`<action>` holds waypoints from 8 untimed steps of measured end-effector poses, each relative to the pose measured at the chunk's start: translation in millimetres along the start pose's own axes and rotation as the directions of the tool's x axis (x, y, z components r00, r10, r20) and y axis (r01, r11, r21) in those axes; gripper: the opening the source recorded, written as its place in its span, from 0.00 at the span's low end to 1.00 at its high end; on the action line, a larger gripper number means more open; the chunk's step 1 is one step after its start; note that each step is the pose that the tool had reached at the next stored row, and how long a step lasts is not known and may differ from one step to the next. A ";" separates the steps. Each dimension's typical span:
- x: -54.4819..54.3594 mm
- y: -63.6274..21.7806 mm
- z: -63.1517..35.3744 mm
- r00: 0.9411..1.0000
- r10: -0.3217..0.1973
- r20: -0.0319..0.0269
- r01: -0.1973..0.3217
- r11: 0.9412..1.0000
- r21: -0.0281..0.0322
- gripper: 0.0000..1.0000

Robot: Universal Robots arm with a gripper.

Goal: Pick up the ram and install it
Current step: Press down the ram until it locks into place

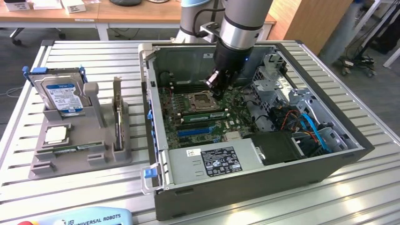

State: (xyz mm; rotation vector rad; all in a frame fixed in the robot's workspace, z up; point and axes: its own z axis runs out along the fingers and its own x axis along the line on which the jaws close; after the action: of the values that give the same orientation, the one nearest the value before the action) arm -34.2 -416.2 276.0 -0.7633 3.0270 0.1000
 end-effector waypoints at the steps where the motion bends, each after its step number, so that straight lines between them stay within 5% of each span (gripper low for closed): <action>1: 0.0 0.0 0.1 1.000 0.018 0.001 -0.018 1.000 0.001 0.10; 8: 0.0 0.0 1.0 0.990 0.144 0.009 -0.144 0.990 0.004 0.10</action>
State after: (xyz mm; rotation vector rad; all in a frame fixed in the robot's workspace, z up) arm -34.2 -416.1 275.0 -0.5412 3.0698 0.0975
